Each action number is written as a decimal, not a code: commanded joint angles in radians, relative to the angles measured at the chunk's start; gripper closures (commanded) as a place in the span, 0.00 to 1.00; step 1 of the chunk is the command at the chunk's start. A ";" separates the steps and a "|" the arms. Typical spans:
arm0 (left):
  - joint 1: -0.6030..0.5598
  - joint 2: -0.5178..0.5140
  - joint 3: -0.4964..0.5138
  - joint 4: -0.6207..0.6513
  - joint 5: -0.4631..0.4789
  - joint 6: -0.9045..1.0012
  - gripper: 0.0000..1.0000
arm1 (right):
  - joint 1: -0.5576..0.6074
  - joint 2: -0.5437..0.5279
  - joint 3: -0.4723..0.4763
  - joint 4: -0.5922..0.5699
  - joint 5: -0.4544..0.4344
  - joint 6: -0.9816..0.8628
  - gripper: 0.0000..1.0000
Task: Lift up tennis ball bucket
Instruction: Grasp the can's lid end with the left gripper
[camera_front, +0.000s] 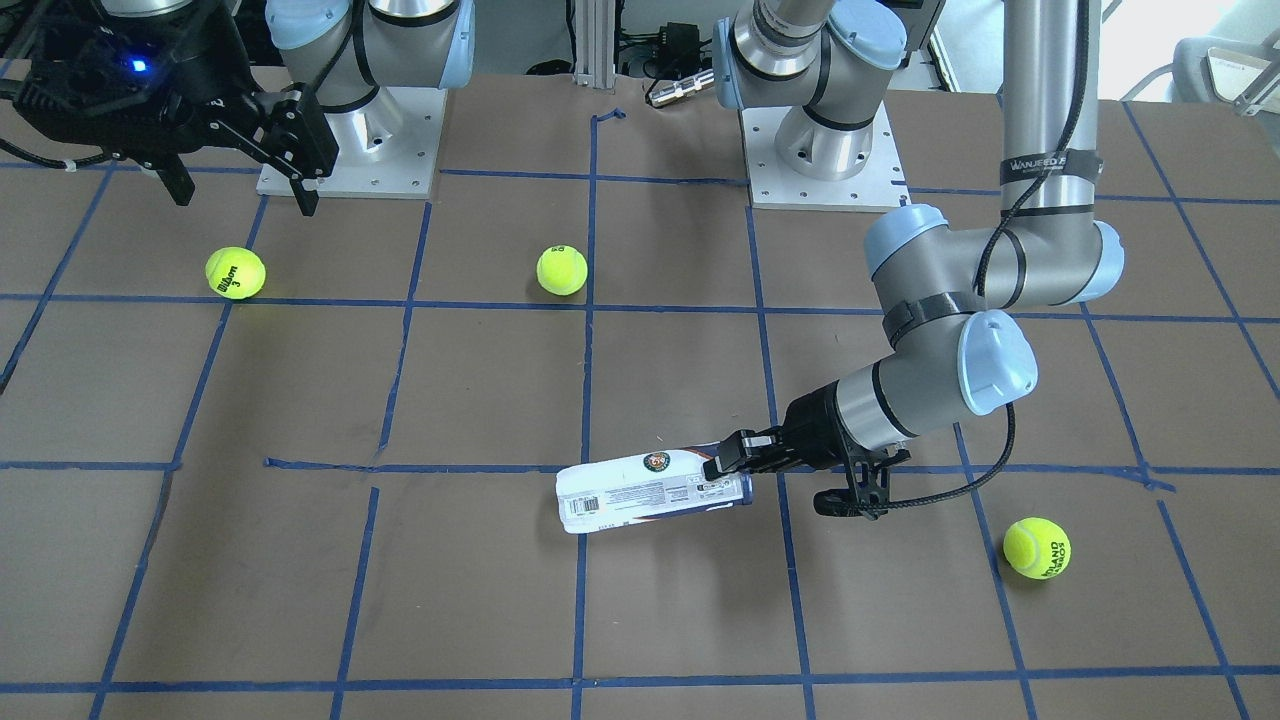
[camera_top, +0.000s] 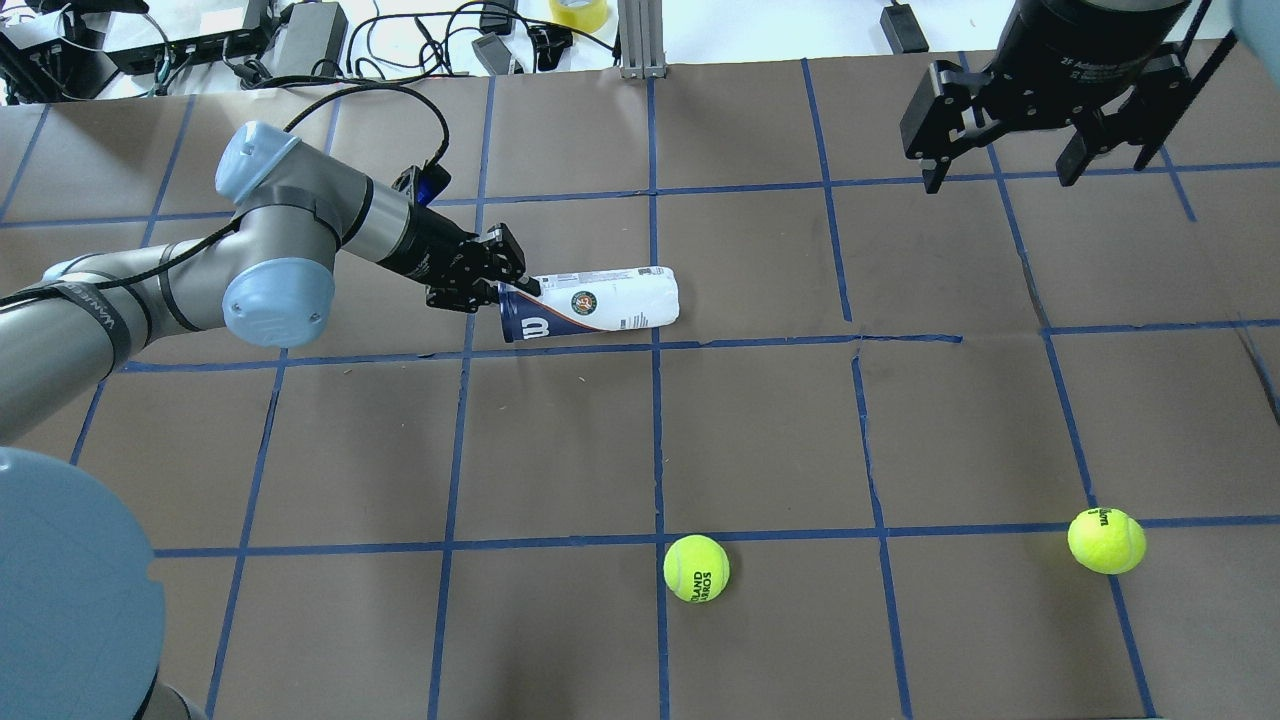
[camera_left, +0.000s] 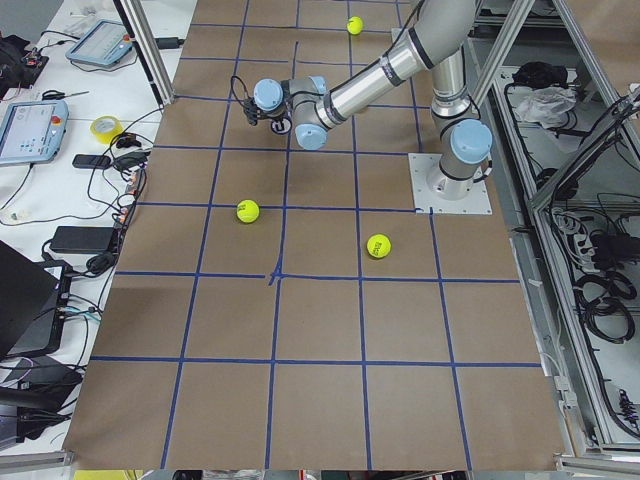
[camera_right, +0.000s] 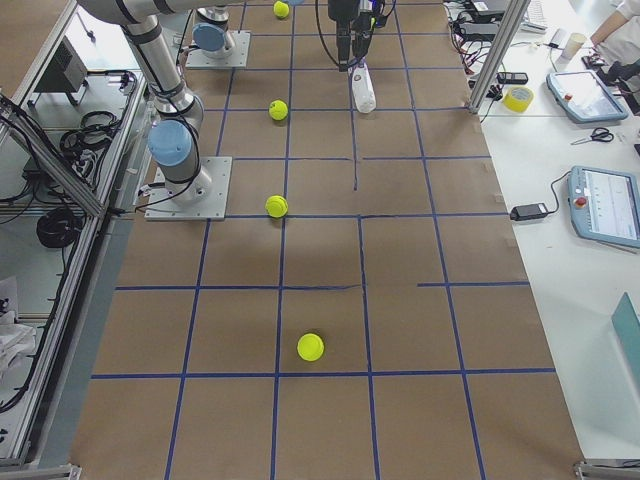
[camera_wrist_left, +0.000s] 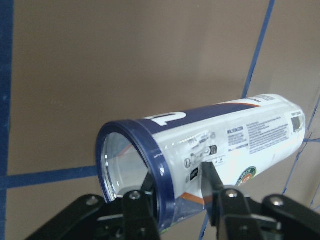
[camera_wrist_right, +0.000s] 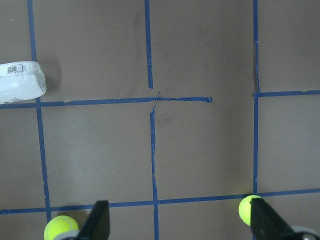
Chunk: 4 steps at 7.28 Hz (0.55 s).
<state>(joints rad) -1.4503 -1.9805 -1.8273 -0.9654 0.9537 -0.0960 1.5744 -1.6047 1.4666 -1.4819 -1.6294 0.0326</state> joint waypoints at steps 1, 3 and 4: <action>-0.012 0.011 0.106 -0.050 0.098 -0.062 1.00 | 0.001 -0.004 0.003 0.002 0.008 -0.002 0.00; -0.031 0.035 0.201 -0.119 0.196 -0.119 1.00 | 0.001 -0.006 0.001 0.003 0.009 -0.002 0.00; -0.050 0.051 0.247 -0.156 0.250 -0.142 1.00 | -0.001 -0.003 0.003 0.002 0.006 -0.002 0.00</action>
<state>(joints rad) -1.4803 -1.9471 -1.6384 -1.0760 1.1365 -0.2070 1.5751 -1.6095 1.4689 -1.4796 -1.6213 0.0307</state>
